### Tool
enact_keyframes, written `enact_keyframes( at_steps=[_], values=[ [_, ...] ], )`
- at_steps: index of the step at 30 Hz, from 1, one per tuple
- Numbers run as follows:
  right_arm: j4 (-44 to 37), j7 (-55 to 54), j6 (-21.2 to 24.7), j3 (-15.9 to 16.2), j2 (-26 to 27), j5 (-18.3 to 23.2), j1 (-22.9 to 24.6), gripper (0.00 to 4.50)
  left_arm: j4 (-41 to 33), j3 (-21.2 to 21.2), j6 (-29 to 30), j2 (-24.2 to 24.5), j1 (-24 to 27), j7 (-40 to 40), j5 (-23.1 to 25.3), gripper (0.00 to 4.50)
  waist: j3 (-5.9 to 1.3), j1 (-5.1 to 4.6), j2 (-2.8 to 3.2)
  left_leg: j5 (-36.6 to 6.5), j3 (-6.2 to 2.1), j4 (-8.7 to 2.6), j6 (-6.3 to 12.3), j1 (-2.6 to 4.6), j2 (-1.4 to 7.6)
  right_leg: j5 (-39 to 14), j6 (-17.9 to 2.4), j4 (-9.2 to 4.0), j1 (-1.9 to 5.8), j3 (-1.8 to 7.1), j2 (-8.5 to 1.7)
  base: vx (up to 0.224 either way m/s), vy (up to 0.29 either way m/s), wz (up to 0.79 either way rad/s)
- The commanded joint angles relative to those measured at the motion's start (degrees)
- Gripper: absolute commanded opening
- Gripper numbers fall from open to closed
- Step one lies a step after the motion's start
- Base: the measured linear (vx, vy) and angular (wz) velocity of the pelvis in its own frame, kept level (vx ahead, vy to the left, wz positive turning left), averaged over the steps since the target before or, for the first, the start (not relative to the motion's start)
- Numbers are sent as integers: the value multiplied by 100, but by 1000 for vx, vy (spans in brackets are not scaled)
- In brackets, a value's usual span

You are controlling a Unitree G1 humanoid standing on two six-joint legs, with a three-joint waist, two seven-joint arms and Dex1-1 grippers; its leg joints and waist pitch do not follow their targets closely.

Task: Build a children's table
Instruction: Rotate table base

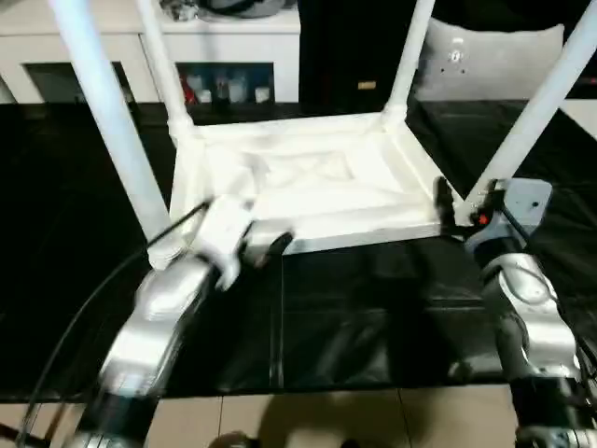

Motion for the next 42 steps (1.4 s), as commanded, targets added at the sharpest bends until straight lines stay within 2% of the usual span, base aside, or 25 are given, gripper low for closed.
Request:
enact_keyframes(
  at_steps=[1,2,3,4,5,8,13,16,17,19,20,21,22,23,24,25,26,27,28,29,31,34,36,39,42],
  values=[
    [-336,282,200,132,-40,208,106,450,-380,235,49,-101,193,237,-129,446,-374,7,-77,-1361,-246,-440,317,56,478,-2383,-569,-492,265,376,-461,0,0,0],
    [-591,635,374,326,-87,336,250,450,-766,447,-21,-258,678,506,-188,446,-366,-2,-82,-1502,-262,-453,287,53,507,-2480,-516,-509,276,370,-465,0,0,0],
    [-634,706,403,364,-99,353,276,450,-839,481,-36,-285,772,552,-199,446,-341,-8,-95,-1540,-266,-462,294,26,511,-2539,-480,-535,280,369,-468,0,0,0],
    [-655,655,474,435,-119,159,305,450,-1048,546,14,-345,1006,654,-220,446,-331,-13,-103,-1666,-261,-473,271,66,501,-2780,-397,-586,240,358,-450,0,0,0],
    [-703,752,700,512,-147,203,338,450,-1176,616,-13,-408,1191,769,-198,446,-337,-31,-120,-1701,-275,-482,216,61,496,-2850,-359,-588,253,351,-443,0,0,0],
    [-844,1052,1262,705,-258,363,434,450,-1354,752,-114,-491,1514,991,-170,446,-306,-25,-111,-1994,-282,-491,129,123,495,-3087,-212,-655,205,348,-419,0,0,0],
    [-827,1284,1617,999,-487,215,566,450,-1426,915,-334,-607,1944,1154,-103,446,-289,-28,-166,-2166,-313,-506,28,106,485,-3327,20,-705,219,334,-442,0,0,0],
    [-733,1260,1696,1019,-452,127,521,450,-1153,1198,-440,-686,1793,1570,15,446,-288,-35,-151,-2235,-321,-485,-18,131,458,-3476,117,-737,197,312,-434,0,0,0],
    [-721,1259,1731,1025,-443,115,509,450,-1096,1260,-433,-678,1716,1649,27,446,-285,-43,-172,-2272,-326,-483,-17,144,450,-3506,162,-758,194,299,-429,0,0,0],
    [-647,1231,1889,1016,-413,103,469,450,-918,1380,-343,-467,1332,1619,-27,446,-286,-35,-174,-2318,-331,-469,-17,173,430,-3587,205,-776,178,283,-424,0,0,0],
    [-574,1182,2005,983,-386,154,439,450,-693,1463,-254,-304,1008,1580,-71,446,-288,-31,-132,-2324,-347,-479,-32,174,435,-3525,172,-759,185,283,-428,0,0,0],
    [-548,1166,2044,966,-374,179,431,450,-597,1495,-241,-249,891,1581,-68,446,-283,-36,-136,-2349,-346,-483,-32,177,430,-3518,187,-769,178,277,-408,0,0,0],
    [-528,1143,2062,956,-365,180,423,450,-517,1518,-232,-199,803,1565,-74,446,-300,-38,-122,-2356,-361,-485,-62,184,433,-3393,147,-742,194,274,-422,0,0,0],
    [-477,1123,2060,895,-323,213,395,450,-340,1562,-234,-97,589,1470,-150,446,-307,-43,-123,-2311,-386,-516,-94,140,473,-3180,85,-696,241,285,-441,0,0,0],
    [-436,1101,2003,855,-295,213,372,450,-248,1572,-213,-32,469,1355,-230,446,-318,-40,-95,-2349,-372,-516,-120,163,472,-3084,36,-691,216,298,-438,0,0,0],
    [-416,1089,1966,840,-287,201,361,450,-212,1572,-195,-2,417,1292,-272,446,-329,-33,-102,-2346,-369,-515,-132,179,472,-3013,-5,-679,210,309,-449,0,0,0],
    [-308,1115,1892,793,-259,189,314,450,55,1525,-203,127,150,1048,-345,446,-335,-33,-121,-2309,-369,-521,-141,168,478,-2909,-53,-658,219,322,-452,0,0,0],
    [-272,1104,1858,803,-273,131,302,450,140,1510,-211,159,72,974,-365,446,-358,-15,-91,-2187,-364,-533,-171,159,491,-2560,-207,-605,229,350,-462,0,0,0],
    [-192,1028,1817,773,-250,81,279,450,233,1499,-164,175,-11,855,-443,446,-364,-14,-96,-2128,-359,-536,-194,152,502,-2404,-268,-577,237,362,-468,0,0,0],
    [34,884,1818,657,-184,76,192,450,433,1428,-146,230,-176,643,-499,446,-375,-11,-129,-1987,-337,-534,-193,143,504,-2115,-407,-534,246,381,-473,0,0,0],
    [251,789,1793,565,-133,75,100,450,661,1377,-160,273,-338,469,-550,446,-390,-4,-140,-1756,-301,-510,-150,127,463,-1867,-601,-484,248,406,-481,0,0,0],
    [769,508,1719,477,-114,-105,-134,450,1107,1229,-156,406,-648,-93,-688,446,-416,14,-136,-1410,-268,-473,-92,125,456,-1615,-793,-423,264,420,-488,0,0,0],
    [1172,326,1903,423,-137,-172,-316,450,1327,1162,-84,475,-796,-539,-881,446,-436,28,-132,-1133,-255,-459,-34,120,458,-1300,-909,-373,293,420,-489,0,0,0],
    [1616,491,1904,467,-268,-205,-488,450,1302,976,62,646,-808,-1242,-1112,446,-442,53,-112,-958,-236,-450,12,142,491,-992,-1091,-322,296,412,-475,0,0,0],
    [2201,688,1583,418,-334,-278,-710,450,846,600,502,967,-667,-2273,-1533,446,-429,70,-109,-1085,-224,-461,-56,156,503,-1092,-1153,-311,289,418,-491,0,0,0]
  ],
)
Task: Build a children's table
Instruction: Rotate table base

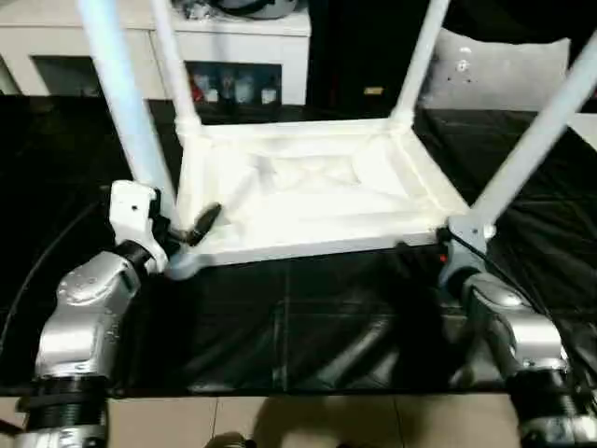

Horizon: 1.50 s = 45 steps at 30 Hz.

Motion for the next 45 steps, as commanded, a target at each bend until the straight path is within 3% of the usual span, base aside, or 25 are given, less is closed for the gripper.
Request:
enact_keyframes(
  at_steps=[1,3,6,8,11,18,21,29,34,36,37,40,42,45],
  values=[
    [203,71,-136,-78,-45,-64,-124,450,-307,-379,234,35,60,-552,-236,446,-384,-20,45,-1165,-227,-459,-101,144,516,-1230,-1121,-290,252,416,-503,0,0,0],
    [882,128,-434,-94,-69,-183,-397,450,-673,-694,558,265,158,-1213,-530,446,-369,-12,20,-1309,-226,-465,-155,148,515,-1476,-1127,-304,256,421,-526,0,0,0],
    [1574,196,-767,-116,-41,-253,-721,450,-1043,-1003,928,394,234,-1634,-779,446,-337,-44,12,-1583,-244,-479,-253,145,511,-1988,-1006,-354,262,425,-531,0,0,0],
    [1916,260,-941,-105,-2,-269,-904,450,-1259,-1183,1145,398,250,-1718,-882,446,-343,-67,10,-1636,-246,-476,-272,149,514,-2057,-1014,-356,264,422,-539,0,0,0],
    [2221,477,-1161,-23,142,-294,-1161,450,-1428,-1381,1371,313,188,-1749,-970,446,-327,-127,-39,-1646,-250,-457,-201,115,503,-2366,-936,-395,283,425,-544,0,0,0],
    [2593,1217,-1594,302,710,-365,-1658,450,-1471,-1685,1709,16,-82,-1835,-1175,446,-324,-262,-52,-1599,-259,-423,-97,89,489,-2606,-906,-415,274,410,-521,0,0,0],
    [2728,1381,-1744,363,880,-404,-1775,450,-1522,-1800,1898,-102,-187,-1847,-1307,446,-339,-311,-43,-1505,-265,-421,-76,69,500,-2446,-1001,-373,283,412,-522,0,0,0],
    [3021,1571,-2018,372,1138,-544,-1925,450,-1507,-2061,2193,-453,-501,-1894,-1422,446,-362,-299,-27,-1217,-233,-413,21,69,510,-1765,-1268,-300,299,430,-508,0,0,0],
    [3125,1619,-2106,359,1196,-573,-1925,450,-1066,-2154,1784,-941,-788,-1395,-1000,446,-357,-241,-3,-1229,-229,-409,18,83,510,-1833,-1218,-325,300,427,-503,0,0,0],
    [3207,1582,-2182,316,1223,-625,-1898,450,-595,-2210,1333,-1379,-1037,-821,-563,446,-348,-228,7,-1413,-247,-416,-23,90,511,-2138,-1070,-386,295,412,-499,0,0,0],
    [3207,1582,-2182,316,1223,-625,-1898,450,-595,-2210,1333,-1379,-1037,-821,-563,446,-345,-230,-4,-1459,-239,-410,-38,108,508,-2191,-1034,-405,280,410,-491,0,0,0],
    [3212,1588,-2163,268,1198,-597,-1863,450,-419,-2191,1154,-1533,-1121,-584,-428,446,-355,-224,-25,-1493,-271,-422,-51,65,518,-2292,-980,-390,323,402,-525,0,0,0],
    [3190,1424,-2171,119,1032,-579,-1731,450,-138,-2162,808,-1768,-1240,-138,-140,446,-361,-214,-34,-1440,-248,-403,8,95,511,-2233,-984,-408,288,402,-509,0,0,0],
    [3076,1353,-2210,-138,799,-449,-1542,450,-26,-2103,581,-1889,-1241,75,17,446,-369,-183,-23,-1343,-244,-398,57,81,520,-2130,-980,-403,292,401,-515,0,0,0]
  ],
)
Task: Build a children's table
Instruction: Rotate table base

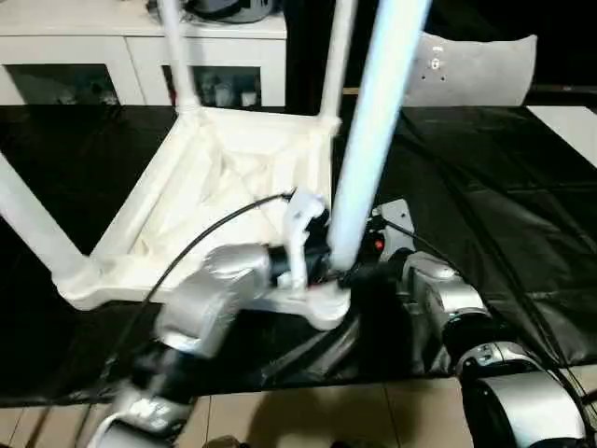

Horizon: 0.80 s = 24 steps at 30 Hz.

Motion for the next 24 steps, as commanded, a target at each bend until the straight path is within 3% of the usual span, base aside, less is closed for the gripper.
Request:
enact_keyframes(
  at_steps=[1,2,3,6,7,10,12,14,17,20,22,23,24],
  values=[
    [-119,0,9,-234,-171,176,137,450,78,23,-168,-30,-53,126,142,446,-392,33,-9,-1349,-240,-428,110,71,501,-2072,-964,-477,313,403,-520,0,0,0],
    [-191,60,23,-276,-228,215,196,450,87,51,-238,-26,-25,140,162,446,-397,71,-15,-1274,-236,-427,151,70,507,-1909,-1001,-456,312,405,-514,0,0,0],
    [-376,105,14,-334,-338,240,336,450,129,125,-358,18,48,181,207,446,-398,87,33,-1256,-242,-429,151,67,506,-1855,-1027,-441,314,402,-512,0,0,0],
    [-896,264,70,-416,-527,325,643,450,183,220,-497,223,203,-12,165,446,-393,110,23,-1300,-237,-432,189,54,491,-1815,-983,-460,329,393,-503,0,0,0],
    [-993,302,83,-429,-553,345,693,450,184,238,-484,260,225,-50,143,446,-387,100,-3,-1346,-237,-434,194,44,483,-1951,-927,-464,333,392,-502,0,0,0],
    [-1961,570,221,-550,-806,531,1152,450,214,470,-437,588,390,-215,58,446,-354,63,16,-1589,-252,-436,169,62,460,-2738,-657,-565,305,367,-510,0,0,0],
    [-2179,653,336,-560,-861,598,1245,450,219,539,-544,631,422,-221,68,446,-342,51,14,-1611,-264,-450,185,60,454,-2953,-505,-606,299,358,-493,0,0,0],
    [-2879,1101,589,-405,-1128,672,1586,450,314,654,-540,890,397,-572,-57,446,-332,33,20,-1762,-259,-435,181,95,435,-3294,-336,-665,252,335,-475,0,0,0],
    [-3355,1490,702,-217,-1384,668,1855,450,567,729,-1004,1016,315,-662,40,446,-300,5,49,-1979,-282,-428,148,120,407,-3752,-146,-746,231,267,-470,0,0,0],
    [-3921,2054,983,-3,-1740,778,2157,450,783,423,-970,1464,189,-1043,335,446,-305,-18,72,-2207,-324,-462,117,159,437,-3794,-33,-788,238,214,-461,0,0,0],
    [-4212,2310,1150,83,-1908,846,2300,450,884,255,-1085,1665,160,-1259,510,446,-285,-34,78,-2322,-351,-499,108,137,461,-3783,3,-785,247,229,-476,0,0,0],
    [-4426,2471,1271,133,-2011,899,2392,450,948,121,-1202,1810,160,-1501,613,446,-279,-31,116,-2411,-360,-504,89,163,464,-3797,-13,-800,236,229,-487,0,0,0],
    [-4682,2650,1368,203,-2132,932,2492,450,1004,-95,-1279,2042,163,-1921,727,446,-284,-36,117,-2437,-359,-507,69,161,469,-3760,-22,-794,242,236,-490,0,0,0]
  ],
)
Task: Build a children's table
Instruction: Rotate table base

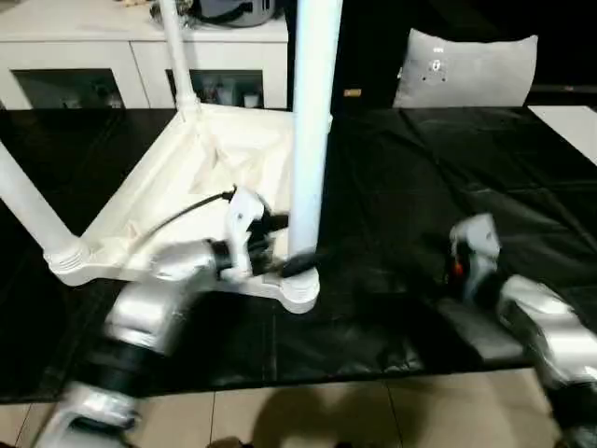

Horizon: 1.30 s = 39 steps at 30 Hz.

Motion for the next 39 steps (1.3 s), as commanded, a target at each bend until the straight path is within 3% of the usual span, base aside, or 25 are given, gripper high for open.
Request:
enact_keyframes(
  at_steps=[1,4,8,13,14,17,25,26,28,31,32,38,39],
  values=[
    [-369,266,124,95,-127,91,36,450,103,-268,-102,208,-44,-482,243,446,-291,31,12,-2456,-360,-513,56,115,465,-3647,-67,-624,185,309,-511,0,0,0],
    [-520,324,239,110,-194,116,81,450,184,-342,-206,298,-81,-744,307,420,-310,52,34,-2386,-338,-516,-2,153,497,-3289,-382,-592,169,352,-556,0,0,0],
    [-617,311,258,101,-218,117,141,450,130,-388,-104,396,-115,-1052,175,387,-338,122,41,-2098,-301,-525,-23,129,525,-2513,-783,-476,209,406,-569,0,0,0],
    [-806,412,410,145,-284,174,258,450,464,-410,-461,423,-245,-1114,334,354,-362,242,30,-1586,-236,-492,104,124,503,-1943,-988,-407,238,429,-553,0,0,0],
    [-889,526,502,164,-320,212,289,450,650,-403,-612,440,-333,-1174,424,339,-369,265,7,-1480,-236,-483,143,98,501,-1908,-969,-386,262,431,-556,0,0,0],
    [-1026,760,651,206,-413,312,346,450,1004,-421,-883,518,-518,-1255,623,314,-367,345,18,-1356,-241,-472,208,86,511,-1998,-863,-375,271,428,-564,0,0,0],
    [-1214,1042,749,278,-532,431,458,450,1645,-668,-1267,769,-867,-1606,1004,252,-328,343,23,-1764,-271,-505,52,142,515,-2793,-635,-485,230,411,-583,0,0,0],
    [-1264,1048,780,278,-542,451,478,450,1799,-683,-1389,761,-929,-1634,1072,241,-330,345,54,-1804,-283,-505,22,139,518,-2823,-622,-490,240,412,-593,0,0,0],
    [-1321,1076,808,277,-554,478,502,450,2039,-683,-1528,720,-1033,-1701,1141,230,-333,351,45,-1817,-288,-509,7,144,520,-2855,-590,-487,240,407,-590,0,0,0],
    [-1321,1121,813,276,-562,490,507,450,2350,-729,-1733,655,-1192,-1720,1273,222,-344,362,37,-1799,-287,-502,-6,147,518,-2800,-616,-485,242,408,-605,0,0,0],
    [-1328,1138,818,279,-564,499,515,450,2410,-756,-1770,646,-1228,-1734,1302,197,-343,370,69,-1788,-292,-505,-4,147,523,-2755,-628,-480,238,409,-601,0,0,0],
    [-1375,1196,867,291,-592,561,551,450,2683,-843,-1859,589,-1370,-1938,1397,177,-354,417,46,-1679,-281,-509,7,123,543,-2420,-789,-432,264,422,-612,0,0,0],
    [-1379,1204,871,285,-595,573,556,450,2743,-839,-1851,566,-1393,-2001,1383,145,-356,423,49,-1673,-280,-505,6,123,542,-2414,-798,-430,267,423,-619,0,0,0]
  ],
)
